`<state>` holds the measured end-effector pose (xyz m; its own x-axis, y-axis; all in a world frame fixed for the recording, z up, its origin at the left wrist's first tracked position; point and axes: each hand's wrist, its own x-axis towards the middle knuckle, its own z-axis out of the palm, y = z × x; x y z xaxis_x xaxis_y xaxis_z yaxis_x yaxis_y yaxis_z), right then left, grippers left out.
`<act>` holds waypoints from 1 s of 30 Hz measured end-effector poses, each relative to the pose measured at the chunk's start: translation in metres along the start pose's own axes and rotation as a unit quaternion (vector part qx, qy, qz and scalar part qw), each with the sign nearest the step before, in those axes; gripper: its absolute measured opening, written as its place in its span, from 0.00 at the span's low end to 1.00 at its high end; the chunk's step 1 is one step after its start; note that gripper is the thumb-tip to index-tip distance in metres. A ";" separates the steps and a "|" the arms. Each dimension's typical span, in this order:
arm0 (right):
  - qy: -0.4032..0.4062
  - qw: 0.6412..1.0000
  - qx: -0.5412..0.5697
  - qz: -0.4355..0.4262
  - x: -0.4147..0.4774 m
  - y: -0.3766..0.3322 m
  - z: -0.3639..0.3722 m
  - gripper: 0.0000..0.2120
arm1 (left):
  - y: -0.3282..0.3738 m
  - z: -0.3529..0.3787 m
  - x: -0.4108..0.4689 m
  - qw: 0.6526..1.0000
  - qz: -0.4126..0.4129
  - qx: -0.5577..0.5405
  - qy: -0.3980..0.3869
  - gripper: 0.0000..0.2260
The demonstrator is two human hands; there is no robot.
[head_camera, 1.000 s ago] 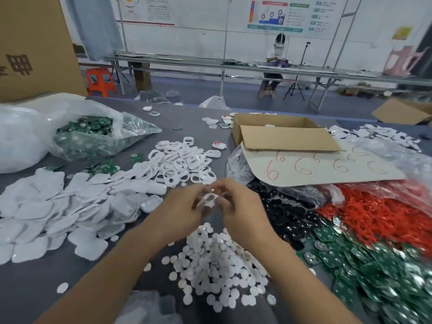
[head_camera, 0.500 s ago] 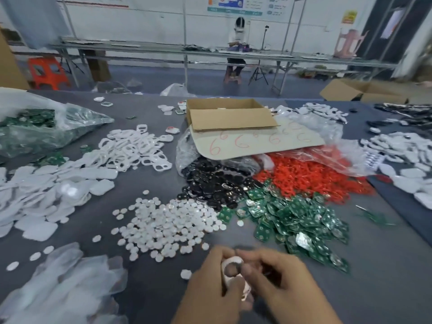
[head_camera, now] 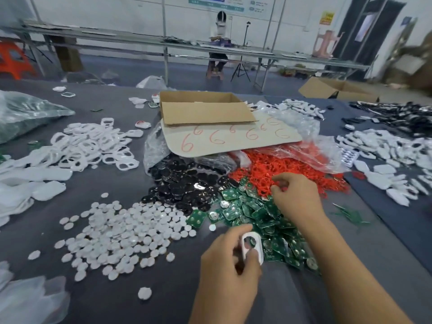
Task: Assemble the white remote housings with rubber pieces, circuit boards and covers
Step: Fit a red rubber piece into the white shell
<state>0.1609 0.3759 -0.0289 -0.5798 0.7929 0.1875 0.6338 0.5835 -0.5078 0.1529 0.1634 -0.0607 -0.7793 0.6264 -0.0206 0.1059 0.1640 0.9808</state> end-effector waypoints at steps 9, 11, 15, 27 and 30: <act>-0.034 0.999 -0.037 -0.004 0.039 0.008 0.029 0.02 | -0.022 0.001 0.018 0.995 0.062 -0.026 0.076 0.18; -0.011 1.000 -0.005 -0.023 0.034 0.009 0.025 0.05 | -0.018 -0.002 0.018 0.994 0.052 -0.061 0.072 0.15; 0.007 0.991 0.131 -0.035 -0.002 -0.002 0.003 0.07 | -0.015 -0.022 0.012 0.994 0.030 -0.075 0.067 0.05; -0.201 0.924 0.304 -0.119 -0.146 -0.041 0.034 0.09 | -0.032 -0.092 -0.027 0.961 0.151 0.225 0.061 0.14; -0.218 0.902 0.351 -0.123 -0.147 -0.040 0.037 0.08 | -0.034 -0.090 -0.026 0.983 0.137 0.107 0.065 0.06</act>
<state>0.2019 0.2291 -0.0674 -0.9021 0.4207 0.0959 0.0670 0.3561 -0.9320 0.1144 0.0729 -0.0760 -0.7741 0.5690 0.2775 0.4393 0.1672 0.8826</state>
